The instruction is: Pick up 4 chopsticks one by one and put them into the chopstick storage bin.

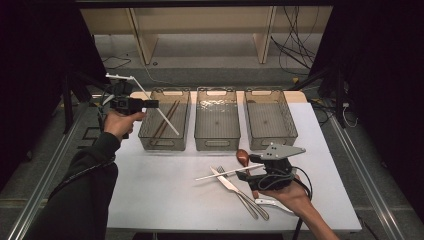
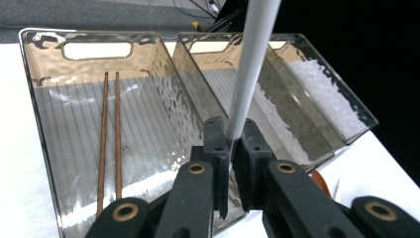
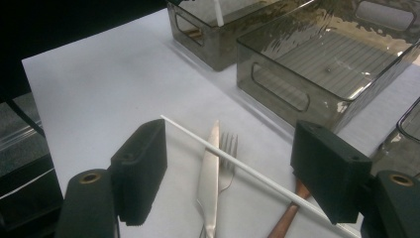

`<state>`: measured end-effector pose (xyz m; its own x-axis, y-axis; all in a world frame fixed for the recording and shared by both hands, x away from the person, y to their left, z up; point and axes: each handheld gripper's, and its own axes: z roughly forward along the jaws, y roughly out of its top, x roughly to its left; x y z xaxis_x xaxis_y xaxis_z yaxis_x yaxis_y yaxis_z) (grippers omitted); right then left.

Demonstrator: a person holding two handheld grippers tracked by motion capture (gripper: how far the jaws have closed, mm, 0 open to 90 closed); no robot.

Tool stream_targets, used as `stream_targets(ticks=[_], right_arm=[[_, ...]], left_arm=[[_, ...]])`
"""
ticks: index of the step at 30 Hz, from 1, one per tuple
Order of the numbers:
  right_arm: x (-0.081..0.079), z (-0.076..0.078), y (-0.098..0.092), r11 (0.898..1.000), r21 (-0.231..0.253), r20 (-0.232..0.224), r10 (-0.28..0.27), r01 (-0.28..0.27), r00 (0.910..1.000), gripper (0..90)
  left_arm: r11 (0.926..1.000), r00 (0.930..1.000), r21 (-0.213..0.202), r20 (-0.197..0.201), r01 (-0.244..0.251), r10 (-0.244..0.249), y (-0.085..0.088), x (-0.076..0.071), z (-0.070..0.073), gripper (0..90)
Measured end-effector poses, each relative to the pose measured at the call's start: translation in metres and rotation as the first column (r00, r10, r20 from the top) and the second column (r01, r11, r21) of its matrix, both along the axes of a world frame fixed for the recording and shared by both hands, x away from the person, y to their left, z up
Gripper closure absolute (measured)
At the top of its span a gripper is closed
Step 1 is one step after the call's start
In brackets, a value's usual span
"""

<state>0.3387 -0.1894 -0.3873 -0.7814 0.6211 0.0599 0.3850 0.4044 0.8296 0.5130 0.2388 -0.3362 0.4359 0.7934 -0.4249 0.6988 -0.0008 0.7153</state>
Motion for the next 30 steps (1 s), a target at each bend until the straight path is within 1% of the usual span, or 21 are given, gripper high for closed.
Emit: stream_targets(ticks=[1, 4, 9, 18, 23, 30], right_arm=[[0.000, 0.000, 0.000, 1.000, 0.000, -0.001, 0.001, -0.001, 1.0000, 31.0], [0.000, 0.000, 0.000, 1.000, 0.001, 0.001, 0.002, -0.002, 1.0000, 31.0], [0.000, 0.000, 0.000, 1.000, 0.001, 0.000, 0.006, -0.006, 1.0000, 31.0], [0.000, 0.000, 0.001, 1.000, 0.000, -0.001, 0.007, -0.007, 1.0000, 31.0], [0.000, 0.000, 0.001, 1.000, 0.000, -0.002, 0.007, -0.007, 1.0000, 31.1], [0.000, 0.000, 0.001, 1.000, -0.003, 0.000, 0.011, -0.011, 0.9999, 31.1]], left_arm=[[1.0000, 1.0000, 0.000, -0.005, 0.000, 0.000, -0.001, 0.001, -0.002, 83.9], [0.9998, 0.9998, 0.018, -0.021, 0.007, -0.006, -0.005, 0.004, -0.008, 83.9], [0.9996, 0.9991, 0.028, -0.042, 0.007, -0.006, -0.008, 0.010, -0.015, 83.7], [0.9989, 0.9971, 0.047, -0.077, 0.007, -0.003, -0.011, 0.014, -0.028, 83.6], [0.9988, 0.9963, 0.048, -0.085, 0.011, -0.007, -0.014, 0.016, -0.032, 83.4], [0.9979, 0.9934, 0.063, -0.114, 0.015, -0.008, -0.019, 0.021, -0.038, 83.3]])
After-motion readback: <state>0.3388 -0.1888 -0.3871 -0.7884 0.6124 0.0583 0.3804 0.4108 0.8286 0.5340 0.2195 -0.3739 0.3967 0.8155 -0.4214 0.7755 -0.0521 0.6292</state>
